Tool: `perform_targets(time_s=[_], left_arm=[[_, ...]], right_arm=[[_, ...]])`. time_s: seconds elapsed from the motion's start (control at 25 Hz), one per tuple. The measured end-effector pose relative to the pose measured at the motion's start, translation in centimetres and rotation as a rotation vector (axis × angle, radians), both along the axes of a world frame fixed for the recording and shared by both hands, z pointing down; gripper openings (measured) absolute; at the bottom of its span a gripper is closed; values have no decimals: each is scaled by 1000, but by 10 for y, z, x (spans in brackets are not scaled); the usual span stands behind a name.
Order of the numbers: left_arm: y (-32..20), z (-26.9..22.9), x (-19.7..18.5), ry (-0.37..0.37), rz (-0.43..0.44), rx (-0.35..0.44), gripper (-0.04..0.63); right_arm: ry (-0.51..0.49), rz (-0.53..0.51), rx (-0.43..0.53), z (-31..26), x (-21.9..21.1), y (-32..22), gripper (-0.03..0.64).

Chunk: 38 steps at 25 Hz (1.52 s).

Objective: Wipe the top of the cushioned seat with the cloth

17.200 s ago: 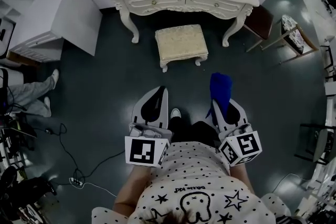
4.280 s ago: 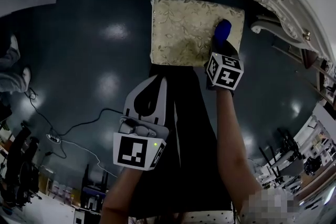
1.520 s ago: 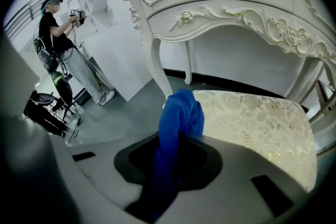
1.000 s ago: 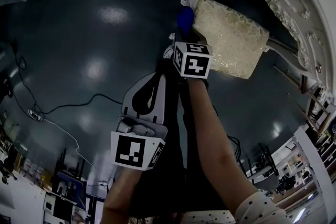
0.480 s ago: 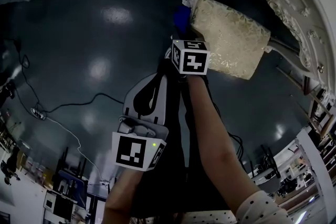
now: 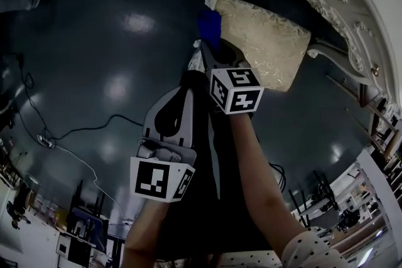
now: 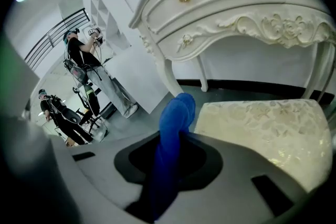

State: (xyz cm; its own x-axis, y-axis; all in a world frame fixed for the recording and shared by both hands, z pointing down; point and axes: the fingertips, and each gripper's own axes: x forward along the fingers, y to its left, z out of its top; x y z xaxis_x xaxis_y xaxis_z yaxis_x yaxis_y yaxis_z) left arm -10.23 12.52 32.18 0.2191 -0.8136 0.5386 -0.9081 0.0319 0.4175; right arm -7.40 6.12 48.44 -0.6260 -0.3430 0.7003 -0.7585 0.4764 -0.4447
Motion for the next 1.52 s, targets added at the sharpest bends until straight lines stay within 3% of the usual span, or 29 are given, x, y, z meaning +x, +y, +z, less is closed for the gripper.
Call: perform_targets(time_s=[0.2, 0.36, 0.56, 0.8, 0.96, 1.12, 1.24, 1.52], left_arm=[[-20, -10, 37, 12, 94, 20, -5], [-34, -14, 57, 9, 149, 24, -5], [-50, -13, 93, 10, 213, 21, -5], [-66, -6, 128, 9, 271, 15, -5], [-66, 2, 150, 9, 312, -1, -5], [-68, 7, 163, 8, 331, -14, -5], [-68, 8, 170, 11, 339, -18, -5], [-64, 16, 180, 23, 360, -28, -5]], right_arm=[[15, 46, 57, -31, 75, 8, 86], [76, 197, 70, -40, 153, 8, 86], [242, 387, 56, -24, 270, 8, 87], [428, 488, -6, 22, 376, 12, 86], [447, 481, -68, 59, 400, 21, 86], [406, 485, -107, 78, 397, 24, 86], [340, 483, -119, 81, 384, 24, 86], [298, 474, -103, 78, 371, 18, 86]])
